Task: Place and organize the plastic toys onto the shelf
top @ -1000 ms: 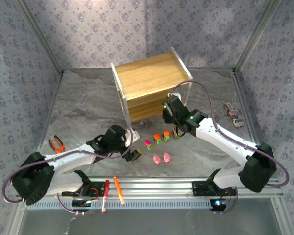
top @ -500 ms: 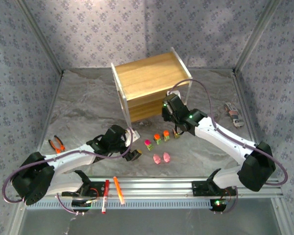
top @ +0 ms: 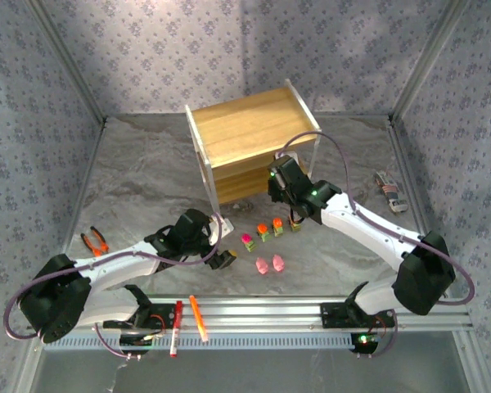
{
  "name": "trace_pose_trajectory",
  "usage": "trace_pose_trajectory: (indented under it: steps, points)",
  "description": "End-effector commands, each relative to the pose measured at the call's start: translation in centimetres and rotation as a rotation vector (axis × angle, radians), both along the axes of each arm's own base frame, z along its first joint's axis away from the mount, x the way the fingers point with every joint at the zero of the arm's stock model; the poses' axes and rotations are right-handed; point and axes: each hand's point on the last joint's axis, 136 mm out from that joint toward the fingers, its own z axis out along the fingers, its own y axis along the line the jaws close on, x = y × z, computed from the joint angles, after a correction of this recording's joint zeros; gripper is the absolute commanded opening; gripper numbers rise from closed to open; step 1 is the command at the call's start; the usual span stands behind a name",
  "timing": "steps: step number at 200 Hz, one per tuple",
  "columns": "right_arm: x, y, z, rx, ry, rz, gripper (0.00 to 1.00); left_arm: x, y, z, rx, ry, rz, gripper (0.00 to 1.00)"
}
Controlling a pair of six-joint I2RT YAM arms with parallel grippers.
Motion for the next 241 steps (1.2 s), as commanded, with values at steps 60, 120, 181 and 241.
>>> trace_pose_trajectory:
  steps: [60,120,181,241]
  points:
    - [1.5,0.5,1.8,0.012,-0.063,-0.006,0.31,0.7,-0.7,1.1,-0.018,-0.032,-0.009,1.00]
    - [1.7,0.3,1.3,-0.003,-0.060,-0.016,0.34,0.7,-0.7,1.2,-0.019,-0.033,-0.009,1.00]
    - [2.1,0.6,1.1,0.001,-0.051,-0.012,0.37,0.7,-0.7,1.1,-0.019,-0.034,-0.007,1.00]
    - [2.4,1.0,0.8,-0.003,-0.045,-0.004,0.40,0.7,-0.7,1.1,-0.019,-0.033,-0.007,1.00]
